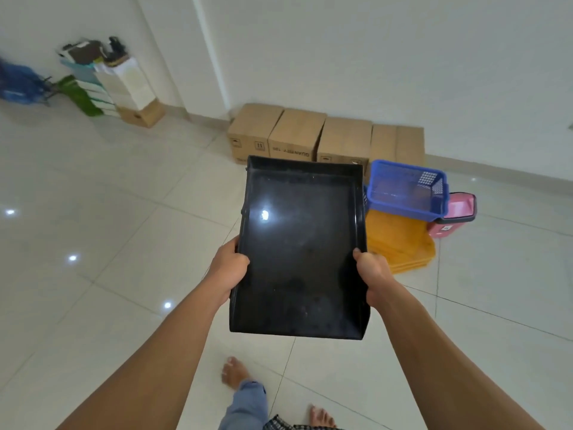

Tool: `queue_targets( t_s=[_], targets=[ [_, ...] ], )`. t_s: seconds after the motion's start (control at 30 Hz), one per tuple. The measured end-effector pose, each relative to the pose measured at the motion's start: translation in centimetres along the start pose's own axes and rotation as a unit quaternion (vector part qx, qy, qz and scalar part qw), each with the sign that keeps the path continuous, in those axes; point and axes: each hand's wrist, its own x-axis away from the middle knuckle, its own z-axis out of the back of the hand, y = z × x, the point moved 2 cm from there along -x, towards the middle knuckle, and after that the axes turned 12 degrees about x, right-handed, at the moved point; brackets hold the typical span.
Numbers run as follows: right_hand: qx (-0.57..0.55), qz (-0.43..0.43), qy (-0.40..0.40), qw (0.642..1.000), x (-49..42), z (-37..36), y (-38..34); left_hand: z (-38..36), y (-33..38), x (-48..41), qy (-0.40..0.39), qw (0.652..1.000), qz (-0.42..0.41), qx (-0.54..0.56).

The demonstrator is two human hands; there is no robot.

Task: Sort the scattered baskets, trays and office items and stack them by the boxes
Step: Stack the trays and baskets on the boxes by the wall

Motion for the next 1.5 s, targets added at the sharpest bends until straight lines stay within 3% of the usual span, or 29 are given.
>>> queue_targets(
  t_s=[0.27,0.57,1.5],
  targets=[
    [-0.047,-0.02,0.064,0.997,-4.6,-2.0,-4.4,-0.7,3.4,-9.5,-0.052,0.999,0.0,-0.008],
    [-0.067,-0.04,0.095,0.992,-9.1,-11.7,-11.6,5.8,7.3,-21.2,-0.088,0.996,0.015,-0.019],
    [0.079,-0.041,-0.04,0.995,-30.4,-40.5,-38.6,24.5,15.7,-51.7,0.077,0.987,0.129,0.064]
  ],
)
